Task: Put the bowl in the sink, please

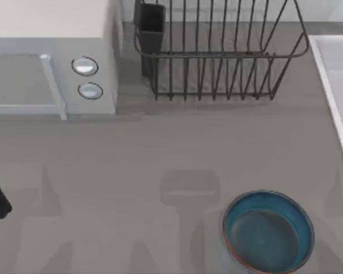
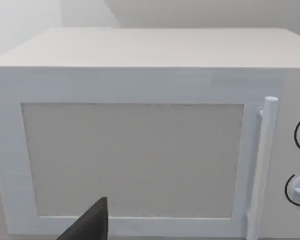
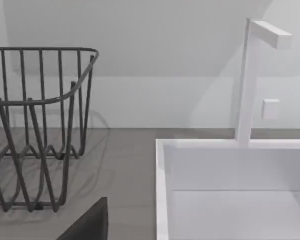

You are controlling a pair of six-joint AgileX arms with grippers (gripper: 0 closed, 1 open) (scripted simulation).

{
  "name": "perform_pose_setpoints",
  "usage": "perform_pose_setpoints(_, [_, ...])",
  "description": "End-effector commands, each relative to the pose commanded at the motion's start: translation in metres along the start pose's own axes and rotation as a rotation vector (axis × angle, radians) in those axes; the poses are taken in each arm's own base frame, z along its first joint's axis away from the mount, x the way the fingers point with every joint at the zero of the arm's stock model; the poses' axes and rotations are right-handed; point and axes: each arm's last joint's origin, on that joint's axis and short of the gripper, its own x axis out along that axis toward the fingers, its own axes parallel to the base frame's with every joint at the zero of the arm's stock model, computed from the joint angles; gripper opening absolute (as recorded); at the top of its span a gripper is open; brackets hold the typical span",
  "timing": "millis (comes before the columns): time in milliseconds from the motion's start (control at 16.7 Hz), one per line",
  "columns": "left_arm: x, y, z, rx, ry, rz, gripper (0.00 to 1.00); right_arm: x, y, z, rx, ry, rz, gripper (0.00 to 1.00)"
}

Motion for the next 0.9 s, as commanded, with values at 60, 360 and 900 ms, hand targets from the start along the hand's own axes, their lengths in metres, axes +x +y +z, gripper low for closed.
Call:
perform_pose_setpoints(60, [0.000, 0.000, 0.000, 0.000, 0.000, 0.000, 1.00, 0.000, 0.000, 0.000, 0.000, 0.000, 0.000, 1.00])
perform_pose_setpoints(360, [0.000, 0.000, 0.000, 0.000, 0.000, 0.000, 1.00, 0.001, 0.005, 0.018, 0.047, 0.107, 0.045, 1.00])
perform_pose_setpoints(900, [0.000, 0.000, 0.000, 0.000, 0.000, 0.000, 1.00, 0.056, 0.053, 0.065, 0.145, 0.976, 0.138, 1.00])
